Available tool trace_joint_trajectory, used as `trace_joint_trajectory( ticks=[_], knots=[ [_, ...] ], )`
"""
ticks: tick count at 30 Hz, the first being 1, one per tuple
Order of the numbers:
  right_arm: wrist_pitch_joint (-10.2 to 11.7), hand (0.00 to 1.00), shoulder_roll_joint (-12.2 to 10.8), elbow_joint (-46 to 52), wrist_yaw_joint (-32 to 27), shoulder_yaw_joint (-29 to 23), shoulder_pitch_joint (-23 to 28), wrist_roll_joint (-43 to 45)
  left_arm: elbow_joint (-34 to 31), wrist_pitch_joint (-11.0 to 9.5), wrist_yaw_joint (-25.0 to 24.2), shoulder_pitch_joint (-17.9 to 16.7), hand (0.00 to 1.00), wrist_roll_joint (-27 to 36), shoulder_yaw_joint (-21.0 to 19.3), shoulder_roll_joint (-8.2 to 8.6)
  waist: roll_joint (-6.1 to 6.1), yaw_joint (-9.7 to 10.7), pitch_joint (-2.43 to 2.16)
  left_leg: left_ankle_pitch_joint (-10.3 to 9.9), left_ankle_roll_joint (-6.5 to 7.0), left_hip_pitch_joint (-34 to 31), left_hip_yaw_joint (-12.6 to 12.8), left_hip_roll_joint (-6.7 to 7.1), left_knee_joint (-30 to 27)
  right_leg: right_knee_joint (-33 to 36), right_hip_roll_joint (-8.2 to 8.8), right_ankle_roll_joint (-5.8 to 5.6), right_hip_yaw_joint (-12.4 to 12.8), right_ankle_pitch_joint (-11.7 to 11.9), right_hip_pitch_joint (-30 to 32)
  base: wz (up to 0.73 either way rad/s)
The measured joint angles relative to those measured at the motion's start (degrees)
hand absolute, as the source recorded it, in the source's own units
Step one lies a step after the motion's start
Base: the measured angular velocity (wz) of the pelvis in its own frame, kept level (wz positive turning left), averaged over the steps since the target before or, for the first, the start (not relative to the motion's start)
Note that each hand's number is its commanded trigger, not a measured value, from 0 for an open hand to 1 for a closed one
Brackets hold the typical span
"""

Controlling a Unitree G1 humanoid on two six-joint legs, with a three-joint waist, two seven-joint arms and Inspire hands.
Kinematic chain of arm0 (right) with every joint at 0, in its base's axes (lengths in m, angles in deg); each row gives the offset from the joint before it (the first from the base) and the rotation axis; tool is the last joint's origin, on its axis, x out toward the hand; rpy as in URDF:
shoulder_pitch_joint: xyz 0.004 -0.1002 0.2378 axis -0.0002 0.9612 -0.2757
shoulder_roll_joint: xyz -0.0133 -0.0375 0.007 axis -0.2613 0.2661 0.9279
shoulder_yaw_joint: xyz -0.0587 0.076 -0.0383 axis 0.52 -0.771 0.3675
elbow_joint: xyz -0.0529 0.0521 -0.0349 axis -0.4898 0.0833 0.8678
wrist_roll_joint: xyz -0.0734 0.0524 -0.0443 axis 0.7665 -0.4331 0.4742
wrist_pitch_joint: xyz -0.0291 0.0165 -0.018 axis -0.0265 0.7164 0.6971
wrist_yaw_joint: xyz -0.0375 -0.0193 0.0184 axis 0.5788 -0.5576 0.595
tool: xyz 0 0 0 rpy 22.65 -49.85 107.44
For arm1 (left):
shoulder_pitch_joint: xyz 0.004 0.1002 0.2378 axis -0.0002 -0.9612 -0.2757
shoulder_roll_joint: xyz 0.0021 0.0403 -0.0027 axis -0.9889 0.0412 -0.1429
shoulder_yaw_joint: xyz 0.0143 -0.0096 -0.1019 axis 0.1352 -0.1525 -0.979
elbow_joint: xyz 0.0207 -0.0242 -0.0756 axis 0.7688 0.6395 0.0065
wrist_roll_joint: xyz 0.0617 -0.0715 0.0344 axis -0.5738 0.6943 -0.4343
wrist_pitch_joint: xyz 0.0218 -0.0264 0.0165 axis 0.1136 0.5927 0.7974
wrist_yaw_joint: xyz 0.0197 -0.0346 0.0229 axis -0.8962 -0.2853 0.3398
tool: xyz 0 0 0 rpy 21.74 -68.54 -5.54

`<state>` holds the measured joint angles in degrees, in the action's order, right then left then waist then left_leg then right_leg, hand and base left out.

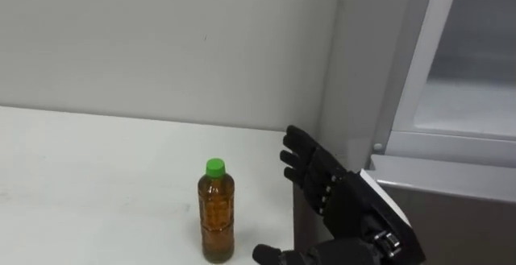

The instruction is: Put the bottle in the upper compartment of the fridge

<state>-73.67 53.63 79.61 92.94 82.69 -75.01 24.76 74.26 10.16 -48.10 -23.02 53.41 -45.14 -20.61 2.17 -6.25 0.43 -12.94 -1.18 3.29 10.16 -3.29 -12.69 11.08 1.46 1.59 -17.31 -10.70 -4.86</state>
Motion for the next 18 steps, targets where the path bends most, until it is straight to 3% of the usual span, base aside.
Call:
trace_joint_trajectory(
  ticks=[11, 16, 18],
  knots=[
    [-0.01, 0.0, -0.3, -1.01, -3.52, 4.82, -3.28, -2.93, -0.21, 0.89, -0.76, 0.93, 0.0, -1.34, 0.42, 0.04, 0.59, -2.35, -0.15, -0.03, 0.08, -1.71, -0.13, 0.12, -0.95, 0.48, 0.4, -0.02, -0.68, -0.02, 0.93, 0.05],
    [0.09, 0.0, -0.75, -3.69, -7.29, 4.81, -3.47, -4.67, -0.27, 1.71, -0.53, 0.89, 0.0, -1.32, 0.68, 0.05, 0.38, -2.35, -0.08, 0.02, 0.14, -1.59, -1.44, 0.34, -0.93, -0.51, 0.46, -0.04, -1.91, -0.03, -0.12, 0.13],
    [0.09, 0.0, -1.1, -5.69, -10.02, 4.82, -3.72, -4.66, -0.92, 2.01, -0.47, 0.9, 0.0, -1.35, 0.96, 0.31, -0.17, -2.34, 0.23, 0.03, 0.15, -1.67, -1.74, 0.4, -0.94, -0.52, 0.48, -0.05, -2.12, -0.03, -0.16, 0.07]
  ],
)
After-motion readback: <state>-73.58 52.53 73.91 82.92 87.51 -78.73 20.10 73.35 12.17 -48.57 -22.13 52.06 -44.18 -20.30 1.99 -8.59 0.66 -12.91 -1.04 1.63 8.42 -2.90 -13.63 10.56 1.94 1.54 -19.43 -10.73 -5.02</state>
